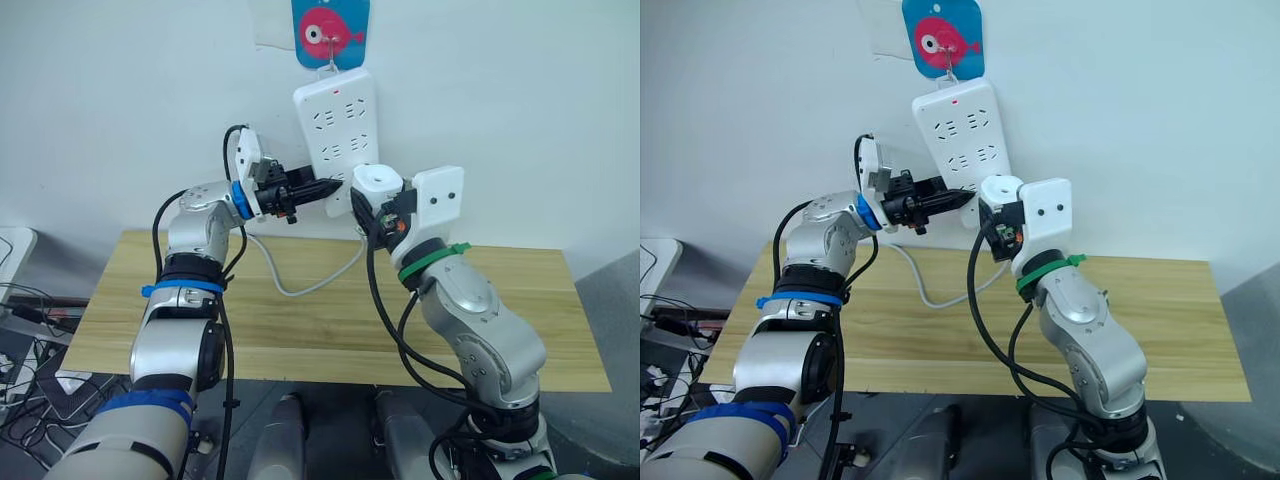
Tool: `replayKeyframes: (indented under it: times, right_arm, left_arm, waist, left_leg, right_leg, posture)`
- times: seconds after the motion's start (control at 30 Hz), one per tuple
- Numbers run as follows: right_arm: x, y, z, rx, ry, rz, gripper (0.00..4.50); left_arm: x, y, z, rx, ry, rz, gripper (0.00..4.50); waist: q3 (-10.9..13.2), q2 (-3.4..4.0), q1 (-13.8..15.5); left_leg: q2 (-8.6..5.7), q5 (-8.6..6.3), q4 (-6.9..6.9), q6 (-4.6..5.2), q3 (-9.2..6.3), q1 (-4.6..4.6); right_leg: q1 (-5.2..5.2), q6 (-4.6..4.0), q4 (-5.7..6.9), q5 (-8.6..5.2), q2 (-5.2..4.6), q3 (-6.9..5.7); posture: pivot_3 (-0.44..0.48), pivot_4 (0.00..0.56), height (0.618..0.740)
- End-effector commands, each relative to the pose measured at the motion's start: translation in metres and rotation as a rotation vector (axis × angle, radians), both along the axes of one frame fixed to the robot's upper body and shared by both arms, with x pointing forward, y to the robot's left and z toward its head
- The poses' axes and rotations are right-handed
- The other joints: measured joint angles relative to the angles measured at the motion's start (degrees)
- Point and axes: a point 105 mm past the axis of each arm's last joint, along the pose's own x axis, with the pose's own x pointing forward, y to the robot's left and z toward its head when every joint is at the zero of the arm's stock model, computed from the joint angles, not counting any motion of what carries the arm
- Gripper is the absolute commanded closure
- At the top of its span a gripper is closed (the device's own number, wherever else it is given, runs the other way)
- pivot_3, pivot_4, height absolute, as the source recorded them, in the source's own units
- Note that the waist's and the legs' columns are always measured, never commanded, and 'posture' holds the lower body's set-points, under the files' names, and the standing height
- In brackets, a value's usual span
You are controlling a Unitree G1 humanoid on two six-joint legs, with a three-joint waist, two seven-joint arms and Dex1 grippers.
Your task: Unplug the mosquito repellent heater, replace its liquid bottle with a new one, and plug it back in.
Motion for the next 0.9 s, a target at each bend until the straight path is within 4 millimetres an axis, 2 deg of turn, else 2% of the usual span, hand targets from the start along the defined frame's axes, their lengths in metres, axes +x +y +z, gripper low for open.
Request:
replayKeyframes:
  times: [0.03,0.3,0.53,0.6,0.7,0.9]
  right_arm:
    - [0.014,-0.005,0.005,-0.008,-0.016,-0.06,1.45]
    - [0.019,-0.003,-0.003,-0.047,0.006,-0.055,1.45]
    - [0.015,-0.002,-0.005,-0.048,0.013,-0.042,1.45]
    - [0.01,-0.004,-0.004,-0.04,0.008,-0.031,0.78]
    - [-0.005,-0.005,-0.002,-0.037,0.005,0.005,0.03]
    - [-0.045,-0.012,-0.009,-0.079,0.041,0.105,0.03]
  left_arm:
    - [-0.019,-0.022,0.009,-0.017,-0.034,-0.17,3.21]
    - [-0.021,-0.023,0.01,-0.017,-0.031,-0.178,3.21]
    - [-0.017,-0.02,0.008,-0.004,-0.041,-0.144,3.21]
    - [-0.013,-0.017,0.006,0.01,-0.048,-0.113,3.21]
    - [-0.011,-0.013,0.002,0.02,-0.046,-0.096,3.21]
    - [-0.008,-0.01,0.0,0.024,-0.046,-0.078,3.21]
  waist:
    - [0.0,0.0,-0.04]
    - [0.0,0.0,-0.14]
    - [0.0,0.0,-0.14]
    - [-0.01,0.0,-0.03]
    - [-0.03,0.0,0.59]
    - [-0.02,0.01,0.97]
  left_leg:
    - [0.0,0.01,-0.01,-0.01,0.0,0.0]
    - [0.02,0.04,-0.02,-0.04,0.02,0.07]
    - [0.04,0.05,-0.02,-0.05,0.02,0.09]
    - [0.04,0.05,-0.02,-0.05,0.01,0.08]
    - [0.05,0.05,-0.08,-0.05,-0.08,0.01]
    - [-0.01,0.02,-0.17,-0.03,-0.03,-0.24]
  right_leg:
    - [0.0,-0.01,0.01,0.0,0.0,0.0]
    - [0.01,-0.07,0.04,0.04,0.09,0.02]
    - [0.01,-0.1,0.04,0.06,0.12,0.03]
    - [0.01,-0.1,0.03,0.06,0.12,0.03]
    - [0.05,-0.11,-0.1,0.05,0.09,-0.08]
    - [0.01,-0.06,-0.64,-0.01,-0.05,-0.05]
  posture:
    - [0.12,0.267,0.74]
    - [0.122,0.269,0.74]
    - [0.125,0.267,0.74]
    - [0.126,0.265,0.74]
    - [0.126,0.265,0.74]
    - [0.112,0.263,0.74]
